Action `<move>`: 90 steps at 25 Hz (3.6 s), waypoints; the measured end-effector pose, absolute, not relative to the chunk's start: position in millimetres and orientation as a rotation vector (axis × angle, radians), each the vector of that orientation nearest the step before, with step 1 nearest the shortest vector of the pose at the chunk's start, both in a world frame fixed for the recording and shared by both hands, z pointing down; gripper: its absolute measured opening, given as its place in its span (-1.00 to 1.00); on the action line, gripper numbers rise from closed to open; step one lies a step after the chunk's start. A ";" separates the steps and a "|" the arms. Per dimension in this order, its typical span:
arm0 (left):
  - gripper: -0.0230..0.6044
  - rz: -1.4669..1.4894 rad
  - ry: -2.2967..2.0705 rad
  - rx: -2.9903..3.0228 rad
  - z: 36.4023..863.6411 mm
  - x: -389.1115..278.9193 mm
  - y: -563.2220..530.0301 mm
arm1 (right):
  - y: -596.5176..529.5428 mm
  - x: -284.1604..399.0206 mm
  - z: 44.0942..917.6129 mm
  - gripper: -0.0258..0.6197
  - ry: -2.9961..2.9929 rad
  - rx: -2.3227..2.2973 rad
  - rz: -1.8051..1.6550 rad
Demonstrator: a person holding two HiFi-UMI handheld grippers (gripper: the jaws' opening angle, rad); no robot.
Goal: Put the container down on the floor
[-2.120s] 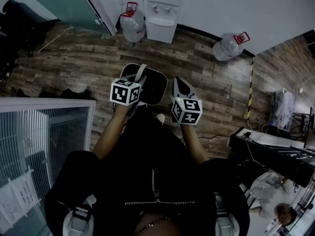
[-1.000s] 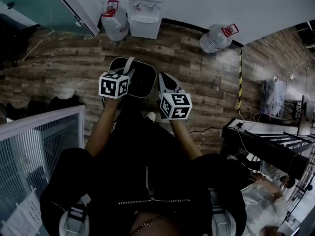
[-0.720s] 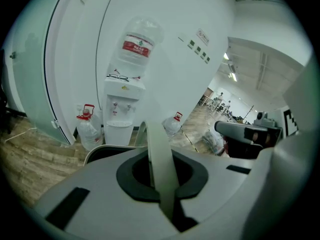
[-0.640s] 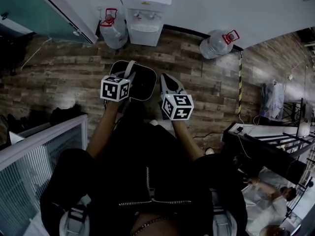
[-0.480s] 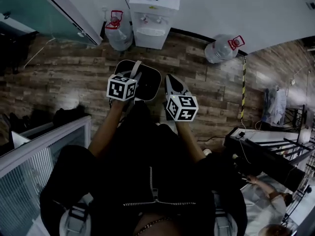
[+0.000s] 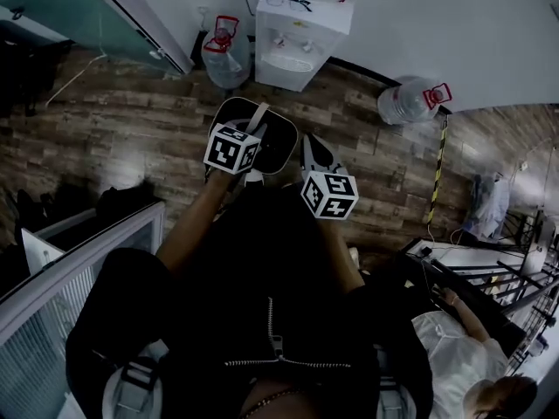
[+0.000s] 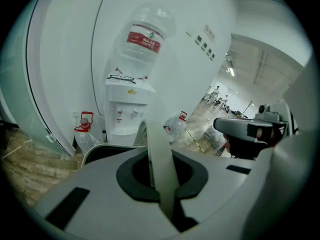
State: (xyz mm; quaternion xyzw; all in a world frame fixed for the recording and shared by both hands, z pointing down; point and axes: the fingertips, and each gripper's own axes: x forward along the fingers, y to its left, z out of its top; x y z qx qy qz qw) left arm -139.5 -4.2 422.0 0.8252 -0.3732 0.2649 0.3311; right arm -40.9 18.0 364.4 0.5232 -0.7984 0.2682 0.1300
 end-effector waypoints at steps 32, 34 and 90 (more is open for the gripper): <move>-0.88 0.708 -1.091 1.893 608.7 -72.4 -157.0 | -146.7 29.5 481.2 -0.89 -2.266 1.392 0.907; -0.88 0.706 -1.091 1.863 633.1 -65.2 -165.0 | -152.4 39.3 495.3 -0.89 -2.253 1.390 0.913; -0.30 0.851 -1.229 1.805 942.4 -80.1 -267.5 | -121.2 61.5 719.7 -0.89 -2.070 1.409 1.210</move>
